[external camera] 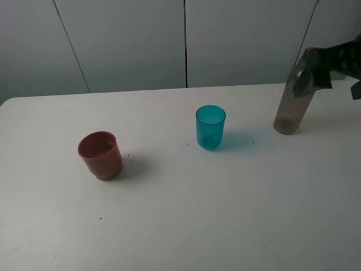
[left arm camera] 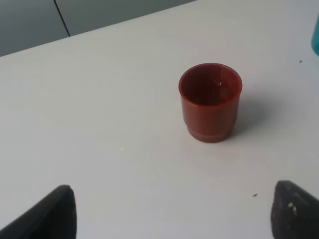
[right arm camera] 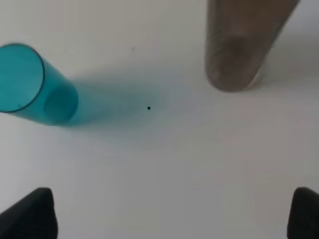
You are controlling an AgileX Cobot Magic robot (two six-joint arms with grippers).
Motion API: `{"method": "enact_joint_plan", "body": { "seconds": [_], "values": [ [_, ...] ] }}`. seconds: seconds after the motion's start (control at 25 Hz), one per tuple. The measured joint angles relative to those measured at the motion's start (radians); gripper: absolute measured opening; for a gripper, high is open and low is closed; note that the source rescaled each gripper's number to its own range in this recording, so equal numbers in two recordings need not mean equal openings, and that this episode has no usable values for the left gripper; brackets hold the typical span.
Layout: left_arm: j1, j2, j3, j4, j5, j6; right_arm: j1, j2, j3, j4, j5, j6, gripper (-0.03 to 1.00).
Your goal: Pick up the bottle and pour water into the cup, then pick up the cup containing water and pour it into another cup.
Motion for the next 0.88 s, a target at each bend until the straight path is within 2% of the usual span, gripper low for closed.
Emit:
{"method": "enact_joint_plan", "body": {
  "seconds": [0.24, 0.36, 0.72, 0.88],
  "values": [
    [0.0, 0.0, 0.0, 0.0, 0.0, 0.0, -0.004, -0.397, 0.0, -0.009, 0.207, -0.06, 1.0],
    [0.0, 0.0, 0.0, 0.0, 0.0, 0.0, -0.004, -0.58, 0.0, -0.009, 0.274, -0.109, 1.0],
    [0.0, 0.0, 0.0, 0.0, 0.0, 0.0, -0.004, -1.044, 0.116, -0.001, 0.3, -0.144, 1.0],
    [0.0, 0.0, 0.0, 0.0, 0.0, 0.0, -0.004, -1.108, 0.181, 0.008, 0.292, -0.162, 1.0]
  ]
}}
